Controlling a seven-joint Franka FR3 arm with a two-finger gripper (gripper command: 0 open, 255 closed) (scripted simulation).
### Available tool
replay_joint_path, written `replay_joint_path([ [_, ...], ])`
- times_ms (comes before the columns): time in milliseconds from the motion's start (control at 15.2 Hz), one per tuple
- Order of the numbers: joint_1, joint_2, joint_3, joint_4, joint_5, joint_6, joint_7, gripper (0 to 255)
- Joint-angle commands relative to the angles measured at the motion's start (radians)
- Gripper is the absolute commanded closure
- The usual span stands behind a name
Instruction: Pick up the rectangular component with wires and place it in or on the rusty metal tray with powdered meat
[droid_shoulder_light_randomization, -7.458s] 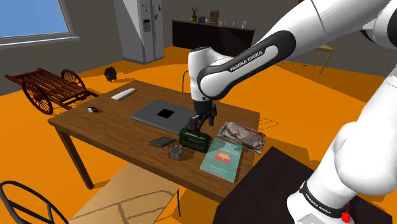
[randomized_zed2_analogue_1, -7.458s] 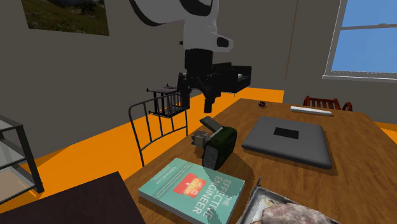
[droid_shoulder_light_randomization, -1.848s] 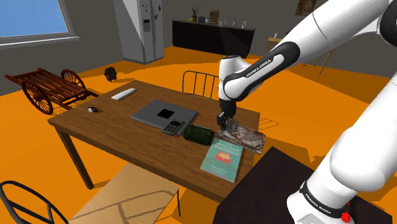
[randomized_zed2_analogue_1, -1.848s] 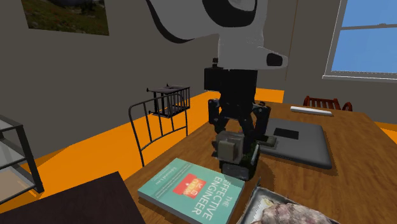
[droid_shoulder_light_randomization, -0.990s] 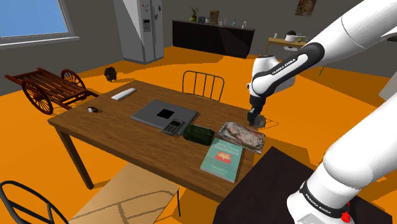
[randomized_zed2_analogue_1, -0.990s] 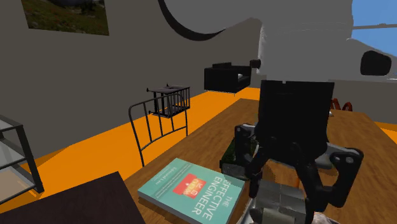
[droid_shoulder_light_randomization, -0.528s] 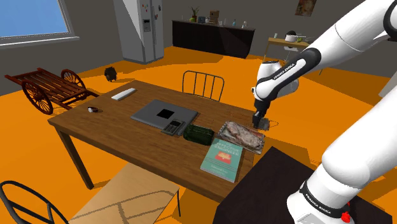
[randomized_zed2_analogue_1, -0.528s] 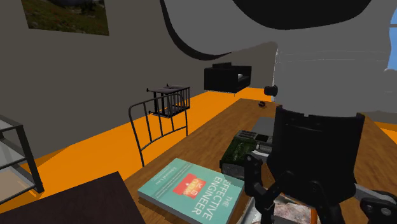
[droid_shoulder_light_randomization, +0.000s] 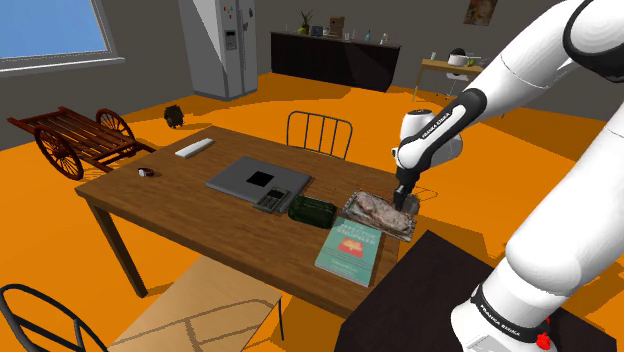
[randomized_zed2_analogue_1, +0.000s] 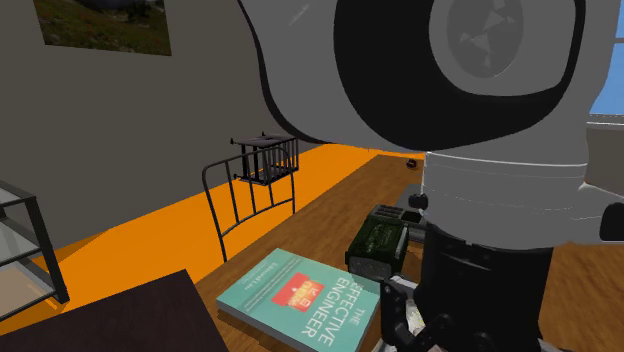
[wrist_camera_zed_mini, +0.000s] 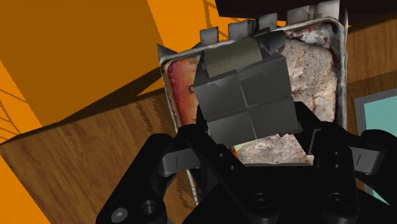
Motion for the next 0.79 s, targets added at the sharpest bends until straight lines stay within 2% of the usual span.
replay_joint_path([
  [0, -0.001, 0.027, -0.001, -0.003, 0.0, 0.03, 0.001, 255],
  [462, -0.001, 0.027, -0.001, -0.003, 0.0, 0.03, 0.001, 255],
  [528, -0.001, 0.027, -0.001, -0.003, 0.0, 0.03, 0.001, 0],
  [726, -0.001, 0.027, -0.001, -0.003, 0.0, 0.03, 0.001, 0],
])
